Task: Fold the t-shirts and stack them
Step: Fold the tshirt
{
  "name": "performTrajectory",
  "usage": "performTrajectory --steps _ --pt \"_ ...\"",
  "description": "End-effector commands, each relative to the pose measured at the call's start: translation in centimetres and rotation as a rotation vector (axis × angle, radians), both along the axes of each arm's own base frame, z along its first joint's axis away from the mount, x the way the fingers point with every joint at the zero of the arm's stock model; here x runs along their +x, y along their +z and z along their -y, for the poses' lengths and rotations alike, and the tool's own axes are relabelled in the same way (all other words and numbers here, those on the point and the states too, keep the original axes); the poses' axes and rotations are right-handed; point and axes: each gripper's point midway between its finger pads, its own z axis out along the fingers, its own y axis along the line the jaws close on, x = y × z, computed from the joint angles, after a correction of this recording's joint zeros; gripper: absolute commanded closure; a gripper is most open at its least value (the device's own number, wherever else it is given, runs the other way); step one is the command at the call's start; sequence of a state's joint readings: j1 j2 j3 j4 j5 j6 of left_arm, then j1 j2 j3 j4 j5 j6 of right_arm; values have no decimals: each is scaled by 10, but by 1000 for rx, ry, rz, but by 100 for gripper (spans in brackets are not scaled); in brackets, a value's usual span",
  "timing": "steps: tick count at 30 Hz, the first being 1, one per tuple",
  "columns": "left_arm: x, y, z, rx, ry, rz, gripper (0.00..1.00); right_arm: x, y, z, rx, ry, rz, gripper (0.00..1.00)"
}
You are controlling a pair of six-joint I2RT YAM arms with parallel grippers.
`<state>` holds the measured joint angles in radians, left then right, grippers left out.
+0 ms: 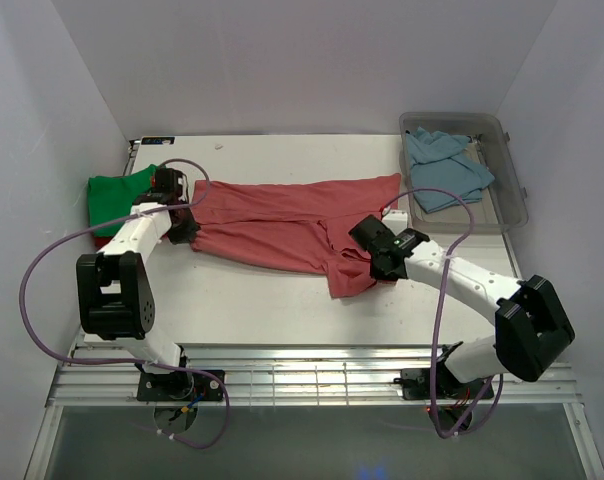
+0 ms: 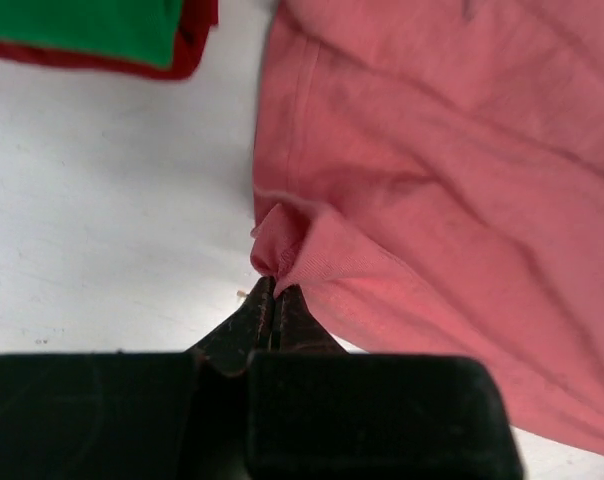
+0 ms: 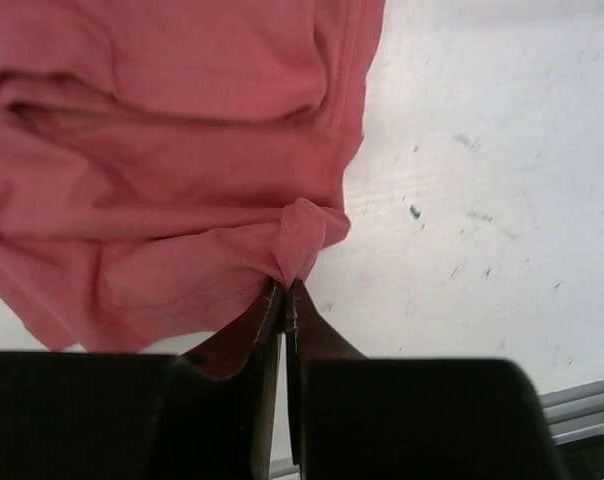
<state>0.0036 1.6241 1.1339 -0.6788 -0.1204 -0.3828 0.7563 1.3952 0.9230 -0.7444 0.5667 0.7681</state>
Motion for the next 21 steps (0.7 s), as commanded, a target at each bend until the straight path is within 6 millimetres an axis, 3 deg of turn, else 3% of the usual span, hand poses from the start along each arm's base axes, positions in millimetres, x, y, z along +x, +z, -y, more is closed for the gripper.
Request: performTrajectory --steps 1,5,7,8,9,11,14,21 --pt "17 19 -6 -48 40 51 100 44 25 5 -38 47 71 92" --pt "25 17 -10 -86 66 48 100 93 41 2 -51 81 89 92" --pt "30 14 -10 -115 70 46 100 108 34 -1 -68 95 64 92" --pt "31 13 -12 -123 81 46 100 124 44 -4 -62 105 86 92" --pt "33 13 -14 -126 84 46 100 131 36 -5 -76 110 63 92" --pt "39 12 -10 -159 72 51 100 152 45 -8 -65 113 86 92" --pt "51 12 -6 -189 45 54 100 170 39 -6 -79 121 65 92" --pt "74 29 1 -234 -3 89 100 205 61 -2 -86 116 89 92"
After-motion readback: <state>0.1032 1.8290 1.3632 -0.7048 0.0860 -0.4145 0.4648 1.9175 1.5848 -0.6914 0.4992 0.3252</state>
